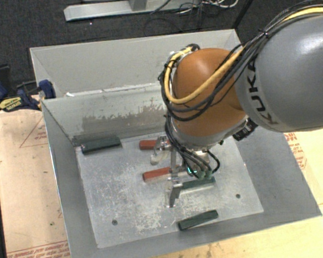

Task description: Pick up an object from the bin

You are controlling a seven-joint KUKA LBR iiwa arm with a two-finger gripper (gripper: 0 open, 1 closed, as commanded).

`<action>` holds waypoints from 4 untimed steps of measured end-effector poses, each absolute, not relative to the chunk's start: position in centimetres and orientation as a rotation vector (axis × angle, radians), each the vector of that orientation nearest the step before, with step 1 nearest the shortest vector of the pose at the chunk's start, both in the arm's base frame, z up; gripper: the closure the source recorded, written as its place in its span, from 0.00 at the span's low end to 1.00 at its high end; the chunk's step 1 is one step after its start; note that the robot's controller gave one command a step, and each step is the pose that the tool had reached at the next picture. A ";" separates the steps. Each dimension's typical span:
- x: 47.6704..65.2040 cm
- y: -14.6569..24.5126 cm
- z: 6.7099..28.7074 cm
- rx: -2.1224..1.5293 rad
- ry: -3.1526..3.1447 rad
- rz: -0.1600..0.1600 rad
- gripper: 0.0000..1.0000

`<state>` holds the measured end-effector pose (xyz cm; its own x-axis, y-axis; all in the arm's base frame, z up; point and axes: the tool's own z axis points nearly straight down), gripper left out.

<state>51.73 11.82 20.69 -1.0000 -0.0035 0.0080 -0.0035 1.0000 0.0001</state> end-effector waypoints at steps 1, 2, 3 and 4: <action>51.9 11.7 21.1 0.000 -3.141 -0.002 0.00; 54.5 10.0 17.7 0.150 -3.144 -0.003 0.00; 56.8 6.1 8.5 0.362 -3.167 -0.014 1.00; 56.8 6.0 8.5 0.361 -3.165 -0.013 1.00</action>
Offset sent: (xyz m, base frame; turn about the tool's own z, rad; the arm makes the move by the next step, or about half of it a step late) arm 0.0841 -0.0664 -0.1210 -0.3064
